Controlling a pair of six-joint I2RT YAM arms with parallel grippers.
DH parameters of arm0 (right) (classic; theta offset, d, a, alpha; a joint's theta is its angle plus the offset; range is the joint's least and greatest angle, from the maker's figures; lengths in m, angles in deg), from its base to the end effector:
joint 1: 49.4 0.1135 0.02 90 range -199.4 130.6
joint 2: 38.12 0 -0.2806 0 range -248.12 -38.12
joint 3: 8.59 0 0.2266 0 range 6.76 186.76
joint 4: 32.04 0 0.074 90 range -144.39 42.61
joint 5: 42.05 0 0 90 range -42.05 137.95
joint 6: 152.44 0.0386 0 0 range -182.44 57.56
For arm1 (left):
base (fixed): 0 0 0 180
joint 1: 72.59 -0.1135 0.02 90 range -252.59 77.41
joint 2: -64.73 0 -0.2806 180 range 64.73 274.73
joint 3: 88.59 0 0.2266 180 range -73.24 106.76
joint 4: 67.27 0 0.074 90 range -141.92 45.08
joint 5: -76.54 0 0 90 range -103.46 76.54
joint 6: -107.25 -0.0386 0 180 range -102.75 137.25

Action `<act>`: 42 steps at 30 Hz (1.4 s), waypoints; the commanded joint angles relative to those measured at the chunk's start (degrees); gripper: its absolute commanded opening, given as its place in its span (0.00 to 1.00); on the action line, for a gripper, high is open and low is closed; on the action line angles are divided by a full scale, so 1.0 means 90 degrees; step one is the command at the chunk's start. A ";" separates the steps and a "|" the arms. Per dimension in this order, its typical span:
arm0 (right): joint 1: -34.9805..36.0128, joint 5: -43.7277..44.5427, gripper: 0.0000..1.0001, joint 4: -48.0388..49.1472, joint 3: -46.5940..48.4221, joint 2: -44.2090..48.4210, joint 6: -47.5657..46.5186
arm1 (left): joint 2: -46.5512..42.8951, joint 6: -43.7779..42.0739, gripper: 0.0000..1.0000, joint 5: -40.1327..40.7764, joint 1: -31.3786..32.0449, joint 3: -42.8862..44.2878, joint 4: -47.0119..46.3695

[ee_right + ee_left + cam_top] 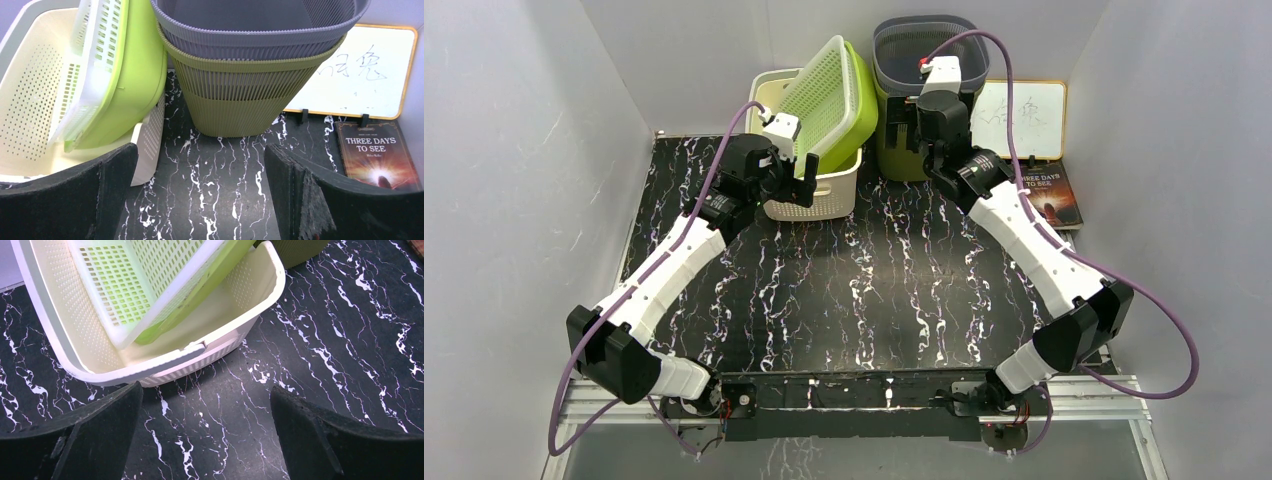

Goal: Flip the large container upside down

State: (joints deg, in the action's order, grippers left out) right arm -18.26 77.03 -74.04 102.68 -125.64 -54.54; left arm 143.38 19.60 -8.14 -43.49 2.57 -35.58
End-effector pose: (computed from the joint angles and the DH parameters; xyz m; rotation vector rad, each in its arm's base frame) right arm 0.2815 0.1482 0.4514 -0.0321 1.8477 -0.0051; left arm 0.2570 -0.1390 0.4008 0.3811 1.8758 -0.2830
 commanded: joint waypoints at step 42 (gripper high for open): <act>-0.1516 -0.4234 0.76 0.0205 0.4158 -0.3181 -0.2188 | -0.0738 -0.0099 0.98 -0.0300 0.0033 -0.0799 0.0145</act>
State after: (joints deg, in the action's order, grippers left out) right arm -32.14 44.14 -74.04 137.50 -152.31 -69.38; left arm 136.69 19.65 -9.93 -43.49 -3.98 -33.53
